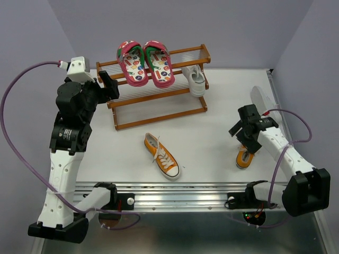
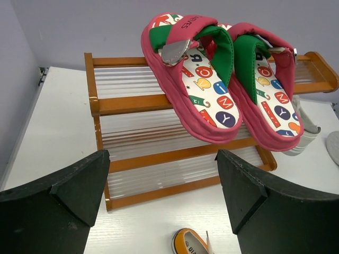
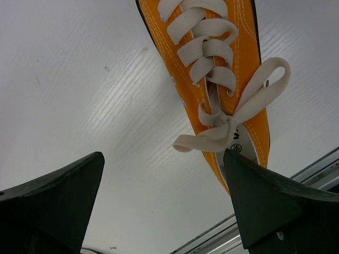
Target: Place and organize the shoes onto the shoe shelf
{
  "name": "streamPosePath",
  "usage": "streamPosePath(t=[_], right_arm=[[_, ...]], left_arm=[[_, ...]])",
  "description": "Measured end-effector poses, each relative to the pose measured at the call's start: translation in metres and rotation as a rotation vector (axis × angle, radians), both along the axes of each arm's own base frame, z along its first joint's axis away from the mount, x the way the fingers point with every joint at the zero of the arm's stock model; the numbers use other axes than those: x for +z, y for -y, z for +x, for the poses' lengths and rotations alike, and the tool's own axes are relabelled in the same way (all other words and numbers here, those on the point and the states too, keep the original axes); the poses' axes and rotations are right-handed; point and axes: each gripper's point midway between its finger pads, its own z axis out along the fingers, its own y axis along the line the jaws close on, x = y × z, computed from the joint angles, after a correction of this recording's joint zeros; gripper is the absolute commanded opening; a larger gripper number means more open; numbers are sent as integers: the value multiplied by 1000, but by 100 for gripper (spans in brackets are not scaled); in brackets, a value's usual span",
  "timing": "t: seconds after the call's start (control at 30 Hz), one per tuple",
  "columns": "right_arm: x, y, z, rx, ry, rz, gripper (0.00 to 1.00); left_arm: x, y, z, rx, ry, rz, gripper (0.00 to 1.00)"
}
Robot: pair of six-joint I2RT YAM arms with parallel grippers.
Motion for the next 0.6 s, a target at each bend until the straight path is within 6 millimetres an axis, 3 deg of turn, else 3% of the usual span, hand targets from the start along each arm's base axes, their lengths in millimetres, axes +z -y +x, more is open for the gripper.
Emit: streamPosePath(t=[0.27,0.37,0.4,0.47,0.5,0.6], right_arm=[[-24,-2,-14,-4,-58,19,94],[-49,-5,-29,5,-118,39,73],[-59,-7,-36,8,-145,51,52],[-66,-11,-40,29,-162,69,24],[-66,-13,-40,54,-164,80,1],[-60,-24,-29,128,-122,103,1]], left_arm=[[2,-5,0,26,12,0,93],[3,-7,0,40,16,0,93],[3,-8,0,43,18,0,93],[4,-8,1,49,21,-1,93],[4,-9,1,52,22,-1,93],[4,-11,1,65,21,-6,92]])
